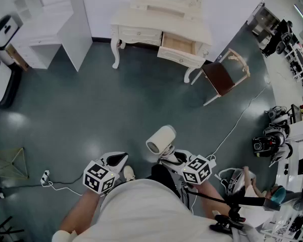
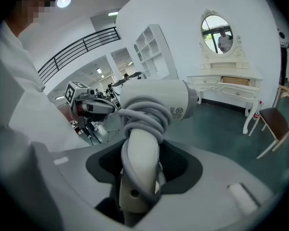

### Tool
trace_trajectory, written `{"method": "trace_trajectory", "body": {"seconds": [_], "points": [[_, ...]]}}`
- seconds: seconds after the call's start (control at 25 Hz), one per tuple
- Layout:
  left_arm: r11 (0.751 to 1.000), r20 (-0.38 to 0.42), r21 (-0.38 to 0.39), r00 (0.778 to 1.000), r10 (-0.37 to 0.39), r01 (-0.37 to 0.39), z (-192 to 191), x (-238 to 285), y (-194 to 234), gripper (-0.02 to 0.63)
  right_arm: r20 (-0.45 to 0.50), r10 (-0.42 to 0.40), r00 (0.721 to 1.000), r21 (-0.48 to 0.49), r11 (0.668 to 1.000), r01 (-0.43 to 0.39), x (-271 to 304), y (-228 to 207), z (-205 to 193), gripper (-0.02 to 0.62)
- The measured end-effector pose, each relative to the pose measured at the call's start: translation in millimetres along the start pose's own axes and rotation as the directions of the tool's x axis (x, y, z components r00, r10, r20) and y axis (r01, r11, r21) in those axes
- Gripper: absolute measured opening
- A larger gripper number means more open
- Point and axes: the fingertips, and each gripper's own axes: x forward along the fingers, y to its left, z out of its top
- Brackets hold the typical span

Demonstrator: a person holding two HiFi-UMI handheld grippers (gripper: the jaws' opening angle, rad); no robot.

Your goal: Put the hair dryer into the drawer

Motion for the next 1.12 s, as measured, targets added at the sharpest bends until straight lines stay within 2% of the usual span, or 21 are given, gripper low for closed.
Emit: {"method": "trace_trajectory", "body": {"seconds": [0.16,0.32,0.48,0.64,0.88,1.12], "points": [[1.0,-0.01,0.01,1.0,-0.001,0.001,-14.0,-21.3,13.4,0.002,-0.004,-0.011,1.0,0.006,1.0,0.011,12.7,21.9,-4.4,0.207],[1.0,-0.014,0.011,1.0,-0.004,0.004,-14.1,-18.8,16.2,0.002,-0.008,-0.024,1.0,0.0,1.0,0.024,8.2,25.8,-6.1,0.207],[0.999,0.013,0.044,0.999,-0.033,0.032,10.1,2.8,-4.0,0.002,0.005,-0.054,0.999,0.003,0.999,0.054,-4.6,6.4,-7.2,0.207],[0.995,-0.008,0.087,0.999,-0.054,0.055,32.8,19.0,-22.4,0.002,0.014,-0.067,0.998,0.021,0.998,0.067,-15.2,-10.5,-2.6,0.207],[0.993,-0.049,0.113,0.999,-0.025,0.03,65.2,55.4,-22.3,0.002,0.038,-0.09,0.995,0.01,0.996,0.09,-32.7,-55.3,5.8,0.206],[0.993,-0.071,0.118,0.997,-0.024,0.032,92.7,87.9,-10.0,0.002,0.04,-0.099,0.994,0.041,0.994,0.098,-25.4,-95.3,20.2,0.207]]}}
